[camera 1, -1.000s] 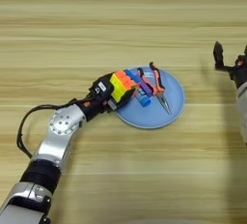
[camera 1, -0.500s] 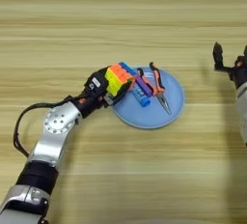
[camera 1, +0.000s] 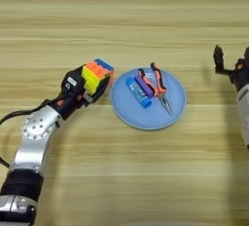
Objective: Move the objects on the table
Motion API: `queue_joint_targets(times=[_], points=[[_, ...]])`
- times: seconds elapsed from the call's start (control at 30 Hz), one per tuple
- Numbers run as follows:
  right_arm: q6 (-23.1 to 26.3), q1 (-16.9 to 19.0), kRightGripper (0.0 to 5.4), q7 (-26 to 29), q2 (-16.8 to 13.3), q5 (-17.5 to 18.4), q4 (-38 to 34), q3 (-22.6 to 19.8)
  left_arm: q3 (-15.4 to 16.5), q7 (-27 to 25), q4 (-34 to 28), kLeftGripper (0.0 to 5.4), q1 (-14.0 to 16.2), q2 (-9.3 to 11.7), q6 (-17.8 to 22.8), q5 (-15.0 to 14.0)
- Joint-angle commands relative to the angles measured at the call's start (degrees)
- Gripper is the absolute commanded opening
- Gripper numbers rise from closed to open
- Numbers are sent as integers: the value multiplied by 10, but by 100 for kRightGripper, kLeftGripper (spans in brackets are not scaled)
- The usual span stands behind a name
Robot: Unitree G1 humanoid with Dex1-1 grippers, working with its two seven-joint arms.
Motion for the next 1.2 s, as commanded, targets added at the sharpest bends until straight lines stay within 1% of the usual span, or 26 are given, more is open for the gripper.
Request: queue_joint_targets(times=[0.03, 0.17, 0.33, 0.53, 0.67, 0.97, 1.2], points=[[-3, -7, 540, 0, 1, 2, 5, 1, 16, 6, -7, 338, 7, 10, 5, -10], [-2, -7, 540, 0, 1, 2, 2, 2, 23, 6, 0, 338, 9, 9, 4, -10], [-2, -10, 540, 1, 1, 3, 4, 2, 26, 7, 38, 338, 3, 3, -2, -7], [-1, -10, 540, 3, 0, 3, 3, 3, 27, 6, 64, 338, -1, -2, -9, -8], [0, -10, 540, 3, -1, 3, 2, 3, 26, 9, 100, 338, -8, -7, -18, -2], [0, -11, 540, 4, -2, 3, 3, 3, 22, 14, 153, 338, -15, -12, -37, 6], [1, -9, 540, 4, 0, 2, -3, 6, 12, 19, 188, 336, -24, -19, -53, 15]])
